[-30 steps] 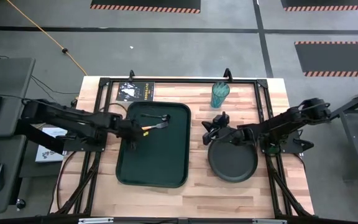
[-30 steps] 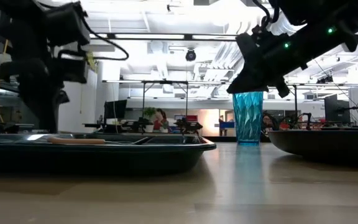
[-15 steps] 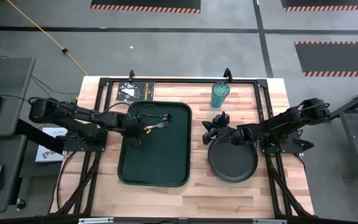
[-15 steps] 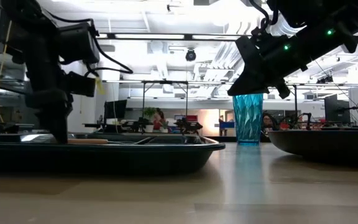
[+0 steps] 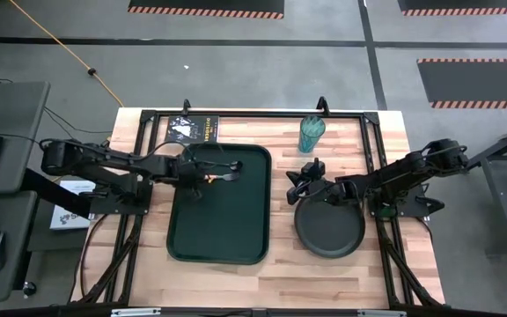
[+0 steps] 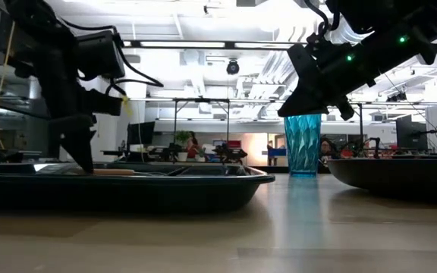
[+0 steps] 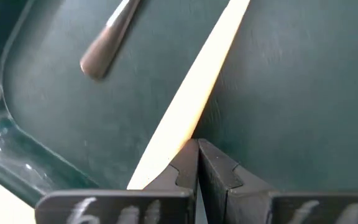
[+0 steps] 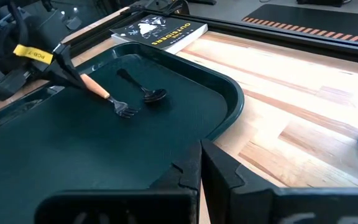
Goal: Pick and place plate/cup/fork/spoon on tray
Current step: Put the fork on the tray to the right side of the spoon
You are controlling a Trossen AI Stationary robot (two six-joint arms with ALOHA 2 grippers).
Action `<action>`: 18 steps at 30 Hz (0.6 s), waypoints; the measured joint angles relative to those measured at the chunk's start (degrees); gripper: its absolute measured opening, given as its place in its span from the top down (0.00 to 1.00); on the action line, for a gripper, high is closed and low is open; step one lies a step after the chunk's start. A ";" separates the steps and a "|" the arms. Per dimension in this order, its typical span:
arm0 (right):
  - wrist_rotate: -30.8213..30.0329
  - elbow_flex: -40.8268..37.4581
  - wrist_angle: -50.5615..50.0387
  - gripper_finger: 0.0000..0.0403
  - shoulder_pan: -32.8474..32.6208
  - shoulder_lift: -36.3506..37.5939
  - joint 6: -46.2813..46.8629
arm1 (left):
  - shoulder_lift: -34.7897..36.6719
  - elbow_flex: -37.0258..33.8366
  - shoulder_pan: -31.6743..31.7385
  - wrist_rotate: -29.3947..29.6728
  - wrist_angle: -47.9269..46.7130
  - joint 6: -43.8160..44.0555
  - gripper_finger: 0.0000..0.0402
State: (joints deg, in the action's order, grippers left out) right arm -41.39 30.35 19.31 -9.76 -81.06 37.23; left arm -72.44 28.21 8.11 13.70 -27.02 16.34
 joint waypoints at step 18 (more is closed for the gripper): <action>0.00 0.00 0.00 1.00 -0.02 0.00 0.22 | 1.91 0.00 1.64 -1.58 2.87 -3.62 1.00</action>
State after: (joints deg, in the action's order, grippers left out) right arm -41.39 30.35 19.31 -9.78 -81.06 37.45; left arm -70.53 28.21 9.76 12.11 -24.14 12.71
